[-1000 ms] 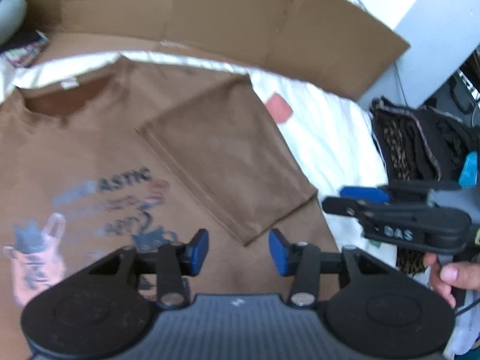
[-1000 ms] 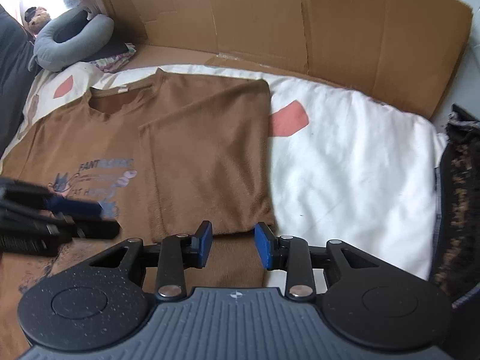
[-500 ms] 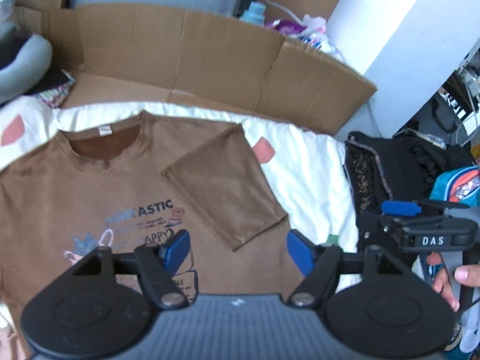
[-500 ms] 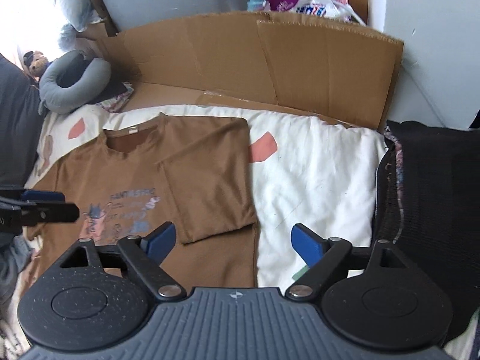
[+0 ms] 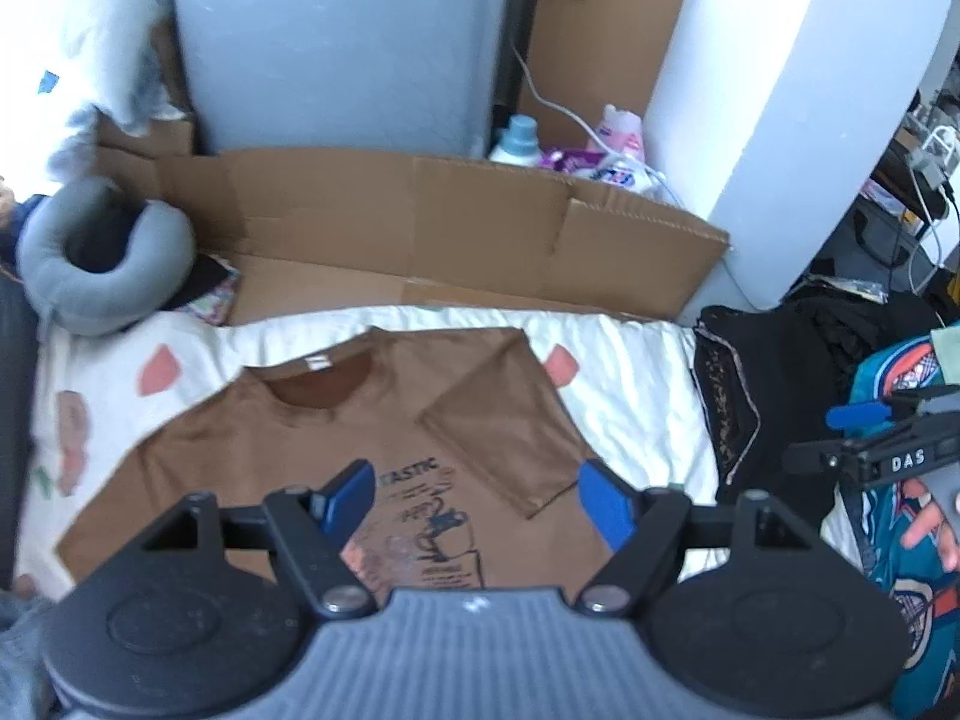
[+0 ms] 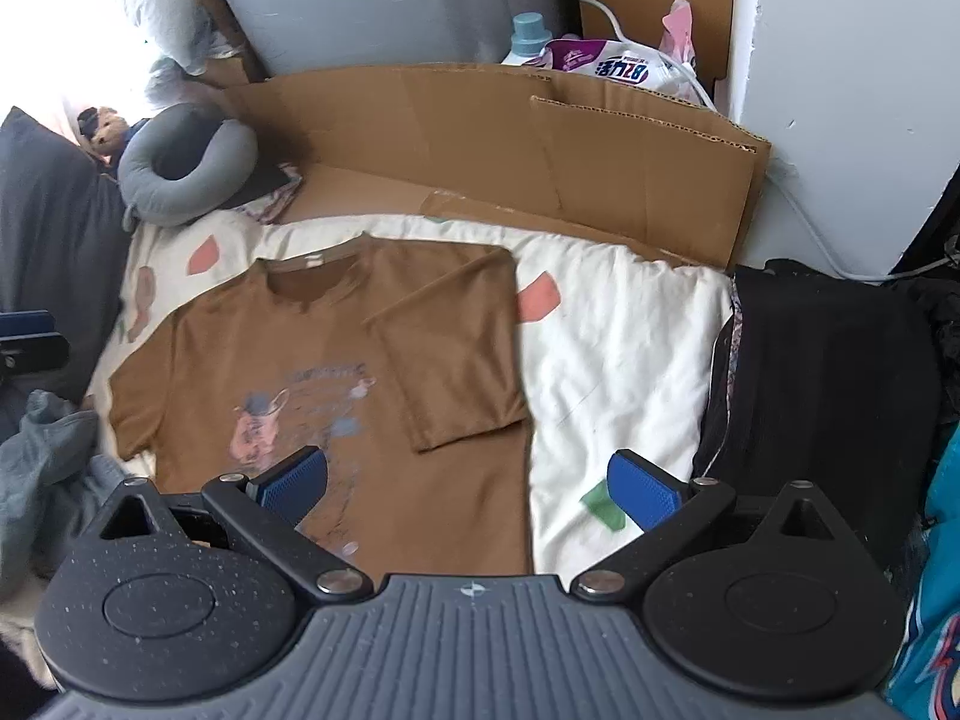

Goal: Fold clothes
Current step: 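Raise both open grippers away from the partly folded shirt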

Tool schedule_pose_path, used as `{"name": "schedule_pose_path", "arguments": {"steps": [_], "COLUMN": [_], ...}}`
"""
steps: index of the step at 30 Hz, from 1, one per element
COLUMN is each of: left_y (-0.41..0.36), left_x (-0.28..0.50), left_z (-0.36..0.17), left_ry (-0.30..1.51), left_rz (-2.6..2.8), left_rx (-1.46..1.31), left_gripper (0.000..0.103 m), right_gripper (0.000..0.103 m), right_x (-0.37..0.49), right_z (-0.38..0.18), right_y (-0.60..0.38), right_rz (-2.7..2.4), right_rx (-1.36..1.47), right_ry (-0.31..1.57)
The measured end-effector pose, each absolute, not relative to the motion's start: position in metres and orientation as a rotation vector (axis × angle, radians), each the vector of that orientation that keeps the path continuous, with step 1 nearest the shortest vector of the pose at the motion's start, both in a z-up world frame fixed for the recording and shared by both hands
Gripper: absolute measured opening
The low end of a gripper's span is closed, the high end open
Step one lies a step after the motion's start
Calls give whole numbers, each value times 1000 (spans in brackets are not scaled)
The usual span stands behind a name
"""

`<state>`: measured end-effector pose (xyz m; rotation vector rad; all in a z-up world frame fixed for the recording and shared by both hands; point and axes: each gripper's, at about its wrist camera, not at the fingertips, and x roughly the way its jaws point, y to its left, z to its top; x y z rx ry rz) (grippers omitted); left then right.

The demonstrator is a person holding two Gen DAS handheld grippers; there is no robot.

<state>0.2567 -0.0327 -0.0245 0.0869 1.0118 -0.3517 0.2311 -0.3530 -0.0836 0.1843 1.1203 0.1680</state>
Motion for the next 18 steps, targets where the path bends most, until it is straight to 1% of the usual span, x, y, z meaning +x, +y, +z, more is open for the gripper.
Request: {"name": "schedule_pose_path", "arguments": {"steps": [3,10,18], "left_y": [-18,26,76], "left_x": [249,229,210], "left_z": [0,41,64], "left_ry": [999,972,979], "left_rz": [-327,-274,-207], "left_rx": [82,89,26], "left_gripper": [83,85,86], "right_gripper": [103,103,103], "right_x": [230,228,224], "right_z": [-64,-20,10], "right_y": [-350,-338,-324], "right_rz": [167,190,199], "right_rx": [181,180,188], "right_ry": [1126,1108,1088]}}
